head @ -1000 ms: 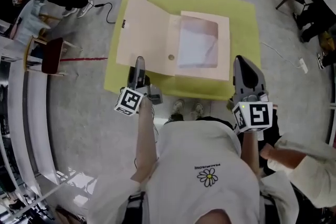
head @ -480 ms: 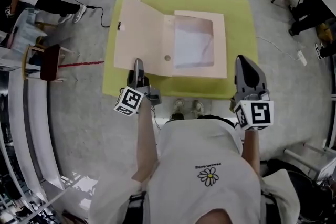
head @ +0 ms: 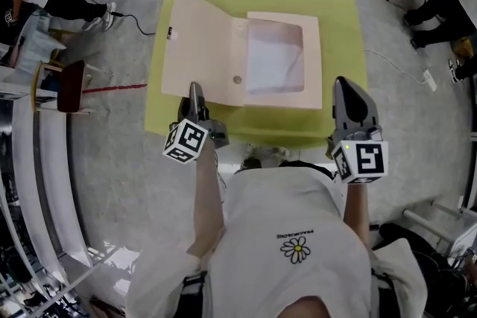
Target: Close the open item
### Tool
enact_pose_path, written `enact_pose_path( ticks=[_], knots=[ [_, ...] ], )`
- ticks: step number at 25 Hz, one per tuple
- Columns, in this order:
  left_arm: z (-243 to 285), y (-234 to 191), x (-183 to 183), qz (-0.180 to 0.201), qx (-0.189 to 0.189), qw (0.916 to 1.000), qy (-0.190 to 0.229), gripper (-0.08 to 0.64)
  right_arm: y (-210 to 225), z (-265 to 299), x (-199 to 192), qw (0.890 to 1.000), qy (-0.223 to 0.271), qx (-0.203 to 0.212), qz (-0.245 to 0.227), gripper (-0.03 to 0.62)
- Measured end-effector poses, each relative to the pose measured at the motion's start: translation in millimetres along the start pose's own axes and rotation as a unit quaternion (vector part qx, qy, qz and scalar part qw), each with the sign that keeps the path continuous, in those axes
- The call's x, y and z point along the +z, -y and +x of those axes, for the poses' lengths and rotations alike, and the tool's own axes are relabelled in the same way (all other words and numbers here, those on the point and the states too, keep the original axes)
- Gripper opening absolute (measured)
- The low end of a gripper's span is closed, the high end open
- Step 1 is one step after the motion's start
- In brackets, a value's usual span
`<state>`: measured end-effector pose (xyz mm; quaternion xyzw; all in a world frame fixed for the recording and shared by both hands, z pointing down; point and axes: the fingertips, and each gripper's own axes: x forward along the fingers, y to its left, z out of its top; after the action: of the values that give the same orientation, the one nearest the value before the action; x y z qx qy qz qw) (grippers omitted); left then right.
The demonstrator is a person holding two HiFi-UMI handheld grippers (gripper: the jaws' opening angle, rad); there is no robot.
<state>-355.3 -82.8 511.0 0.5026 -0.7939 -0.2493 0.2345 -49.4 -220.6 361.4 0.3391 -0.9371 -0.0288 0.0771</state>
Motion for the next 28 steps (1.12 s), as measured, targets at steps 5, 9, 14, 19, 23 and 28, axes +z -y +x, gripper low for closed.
enact_pose_path(
  ticks=[5, 9, 14, 19, 23, 28],
  knots=[
    [1.3, 9.2, -2.6, 0.083, 0.045, 0.9955, -0.012, 0.015, 4.2, -1.6, -7.8, 1.000, -0.006, -0.002, 0.006, 0.014],
    [0.4, 29.0, -3.1, 0.124, 0.041, 0.9914, -0.009, 0.015, 7.8, -3.1, -9.0, 1.000, -0.008, -0.004, 0.009, 0.014],
    [-0.5, 52.1, -6.4, 0.197, 0.037, 0.9797, -0.013, 0.015, 10.5, -5.1, -16.2, 1.000, -0.016, -0.010, 0.008, 0.014],
    [0.9, 86.8, -17.4, 0.265, 0.010, 0.9642, -0.004, 0.015, 18.9, -5.9, -15.4, 1.000, -0.017, -0.013, 0.004, 0.014],
    [1.1, 109.0, -27.1, 0.326, -0.014, 0.9451, -0.013, 0.015, 21.9, -8.8, -14.7, 1.000, -0.015, -0.016, 0.007, 0.014],
    [3.7, 124.1, -38.5, 0.402, -0.036, 0.9145, -0.032, 0.015, 22.4, -9.5, -22.9, 1.000, -0.015, -0.017, 0.016, 0.014]
  ],
)
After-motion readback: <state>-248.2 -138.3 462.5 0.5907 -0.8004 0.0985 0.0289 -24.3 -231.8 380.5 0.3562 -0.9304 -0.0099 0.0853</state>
